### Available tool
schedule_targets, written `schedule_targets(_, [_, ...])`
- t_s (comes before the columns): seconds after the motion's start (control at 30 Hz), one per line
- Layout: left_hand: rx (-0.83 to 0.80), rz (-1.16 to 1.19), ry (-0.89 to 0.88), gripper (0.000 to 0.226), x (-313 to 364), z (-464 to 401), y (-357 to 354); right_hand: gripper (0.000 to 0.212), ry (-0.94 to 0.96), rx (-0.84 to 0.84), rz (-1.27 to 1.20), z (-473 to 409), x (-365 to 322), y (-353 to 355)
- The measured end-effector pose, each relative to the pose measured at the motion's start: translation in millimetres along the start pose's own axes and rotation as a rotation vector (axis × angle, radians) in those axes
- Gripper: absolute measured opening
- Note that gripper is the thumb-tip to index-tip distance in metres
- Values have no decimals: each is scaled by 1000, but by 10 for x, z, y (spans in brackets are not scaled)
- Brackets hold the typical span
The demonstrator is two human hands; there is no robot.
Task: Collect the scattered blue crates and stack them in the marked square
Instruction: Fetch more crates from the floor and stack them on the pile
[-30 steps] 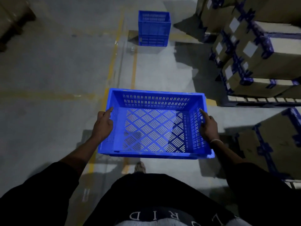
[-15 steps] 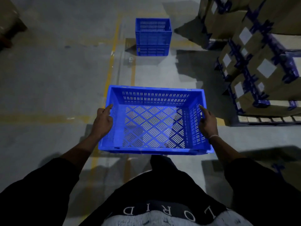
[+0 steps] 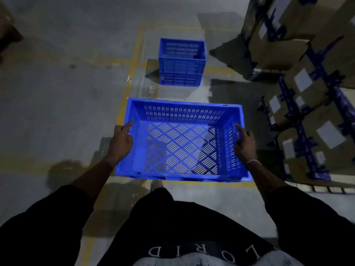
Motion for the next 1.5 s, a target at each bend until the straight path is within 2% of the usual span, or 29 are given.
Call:
schedule_targets(0.33, [-9,-51,18,63,-366,-2580,-411,71,-62,-5,70,-2409,-443,-651])
schedule_targets(0.67, [-56,-63,9,66,-437,-4823,-502,71,-80,-37,-19,-4446,-1098,-904])
schedule_targets(1.0, [-80,-130,13,62,-203,-6947,-1122,72,-102,-153,-68,-6952,-1100,-1231])
schedule_targets(1.17, [-119,-193,65,64,-64,-7936,-1341,78,-126,-180,-63,-7962,-1169,-1220])
schedule_targets(1.33, [-165,-158,135,66,-56,-8842,-1524,74,-122,-192,3,-8897,-1180,-1375])
schedule_targets(1.43, [-178,-165,34,68,-128,-9323,-1689,74,-124,-190,-14,-9426,-1222,-1552])
schedule_targets(1.5, [-194,-143,26,70,-266,-9659,-1833,74,-146,-192,-18,-9771,-1250,-1710])
Point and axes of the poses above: each hand's wrist, its own z-axis away from the middle knuckle, its own y-axis out of the back of the hand, x = y × z, the point moved 7 cm from there along -z, towards the middle knuckle, and after that the axes turned 2 degrees about -y, right-handed, at the moved point
